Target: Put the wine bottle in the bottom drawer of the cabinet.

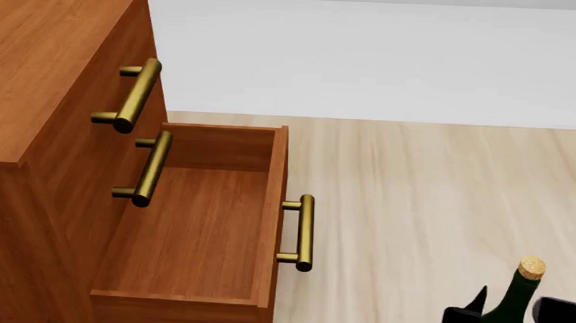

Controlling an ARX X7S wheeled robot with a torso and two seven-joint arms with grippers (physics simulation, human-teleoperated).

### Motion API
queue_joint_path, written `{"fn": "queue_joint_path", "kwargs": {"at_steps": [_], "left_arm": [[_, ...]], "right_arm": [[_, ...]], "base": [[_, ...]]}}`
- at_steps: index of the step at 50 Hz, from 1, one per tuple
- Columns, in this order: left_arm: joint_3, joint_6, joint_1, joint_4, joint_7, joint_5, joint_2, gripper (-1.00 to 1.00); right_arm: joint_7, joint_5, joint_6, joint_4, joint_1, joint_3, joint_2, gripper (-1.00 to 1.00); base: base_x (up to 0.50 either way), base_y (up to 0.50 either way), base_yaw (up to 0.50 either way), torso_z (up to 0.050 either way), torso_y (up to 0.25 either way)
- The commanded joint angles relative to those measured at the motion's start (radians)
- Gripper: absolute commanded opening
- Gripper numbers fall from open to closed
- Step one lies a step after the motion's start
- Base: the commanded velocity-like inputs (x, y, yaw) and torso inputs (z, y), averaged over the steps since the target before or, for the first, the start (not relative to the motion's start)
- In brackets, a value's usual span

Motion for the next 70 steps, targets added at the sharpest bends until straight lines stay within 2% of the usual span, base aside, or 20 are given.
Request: {"fn": "queue_joint_path", "kwargs": {"at_steps": [1,41,42,70], "left_arm": [[0.001,0.001,0.000,-0.002,0.000,-0.002,-0.002,1.00],[0.004,0.012,0.002,-0.011,0.001,-0.007,-0.002,1.00],[0.005,0.011,0.003,-0.011,0.000,-0.005,-0.001,1.00],[0.005,0.010,0.006,-0.007,0.000,-0.011,-0.002,1.00]], "right_arm": [[-0.008,-0.011,-0.003,0.042,0.024,-0.026,-0.001,1.00],[-0.018,-0.029,-0.032,0.107,0.050,-0.066,-0.007,1.00],[-0.017,-0.030,-0.035,0.106,0.049,-0.064,-0.007,-1.00],[-0.005,-0.014,-0.019,0.027,0.049,-0.066,0.007,-1.00]], "base": [[0.00,0.00,0.00,0.000,0.000],[0.00,0.00,0.00,0.000,0.000],[0.00,0.00,0.00,0.000,0.000],[0.00,0.00,0.00,0.000,0.000]]}}
